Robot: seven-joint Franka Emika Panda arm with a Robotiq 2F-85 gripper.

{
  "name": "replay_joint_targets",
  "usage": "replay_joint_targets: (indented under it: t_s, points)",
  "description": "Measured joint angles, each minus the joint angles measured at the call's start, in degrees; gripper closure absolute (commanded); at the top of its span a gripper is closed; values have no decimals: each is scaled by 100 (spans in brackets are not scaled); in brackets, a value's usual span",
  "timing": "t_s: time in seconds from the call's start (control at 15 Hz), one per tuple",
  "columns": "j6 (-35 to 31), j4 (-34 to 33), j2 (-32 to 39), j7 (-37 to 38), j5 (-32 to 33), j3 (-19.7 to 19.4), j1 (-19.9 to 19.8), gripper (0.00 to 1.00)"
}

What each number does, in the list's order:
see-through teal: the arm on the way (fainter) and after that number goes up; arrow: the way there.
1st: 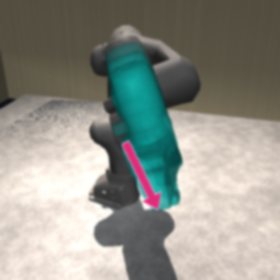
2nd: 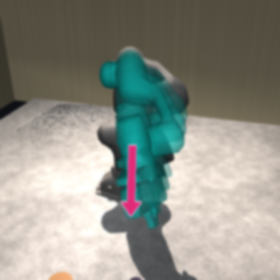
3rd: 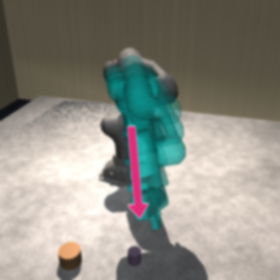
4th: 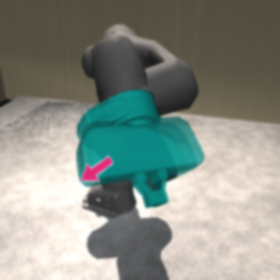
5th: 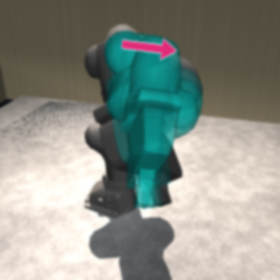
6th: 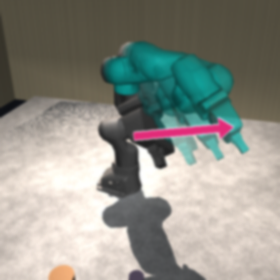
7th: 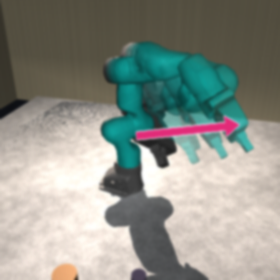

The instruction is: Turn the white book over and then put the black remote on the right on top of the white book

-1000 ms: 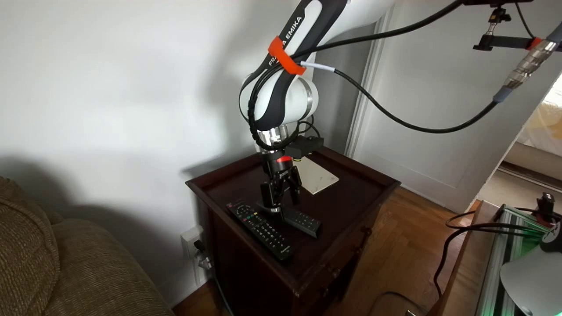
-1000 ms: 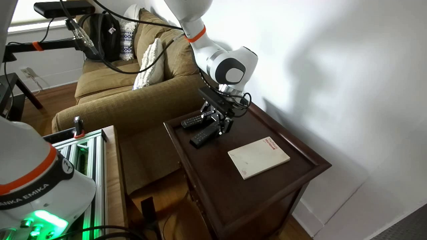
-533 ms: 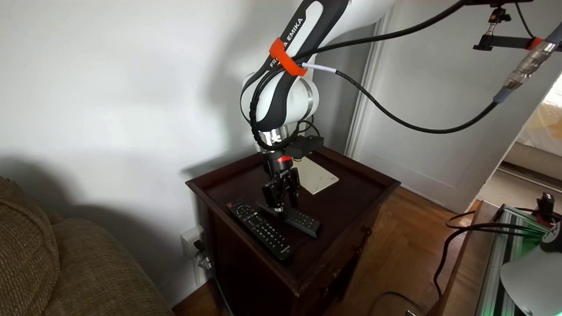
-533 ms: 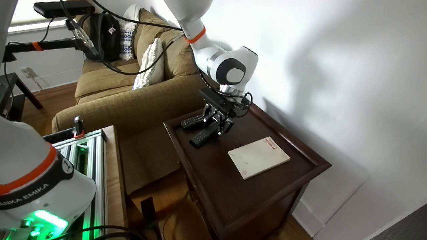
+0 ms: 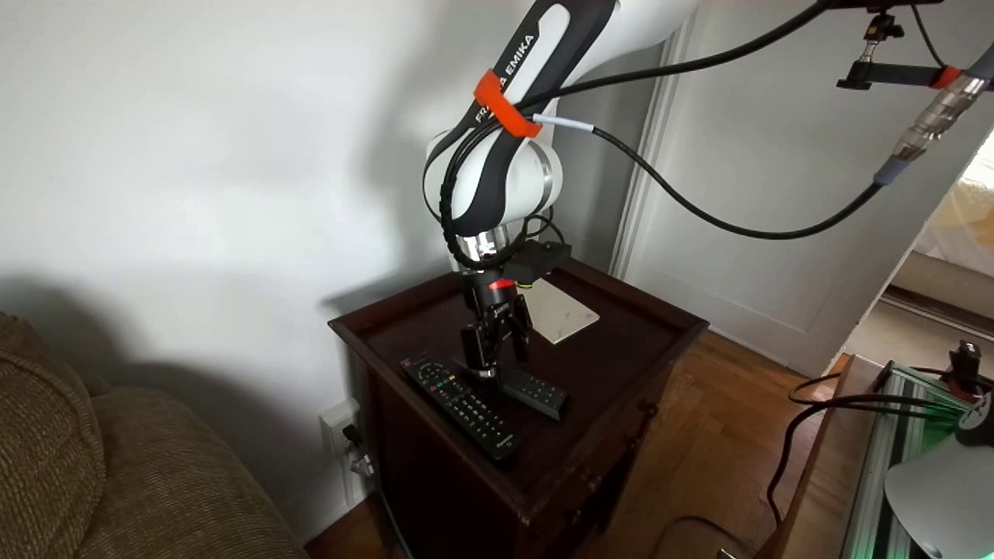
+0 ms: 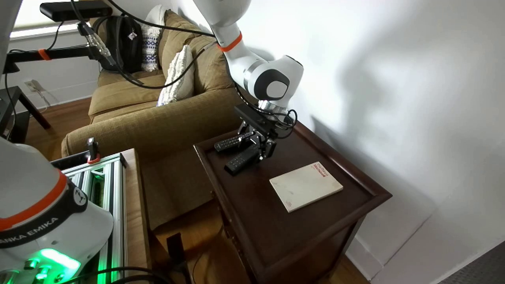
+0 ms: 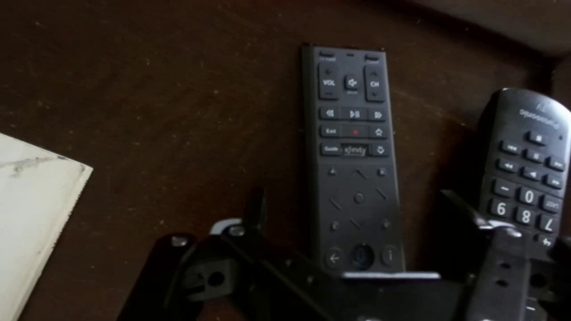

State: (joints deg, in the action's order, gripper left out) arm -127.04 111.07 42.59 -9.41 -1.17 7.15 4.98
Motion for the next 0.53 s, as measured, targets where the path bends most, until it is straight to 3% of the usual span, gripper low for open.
replay_joint_targets:
  t_s: [0.33, 0.53]
  points:
    - [0, -8, 8, 0, 0, -4, 1, 74]
    - [-1, -12, 8, 0, 0, -5, 3, 75]
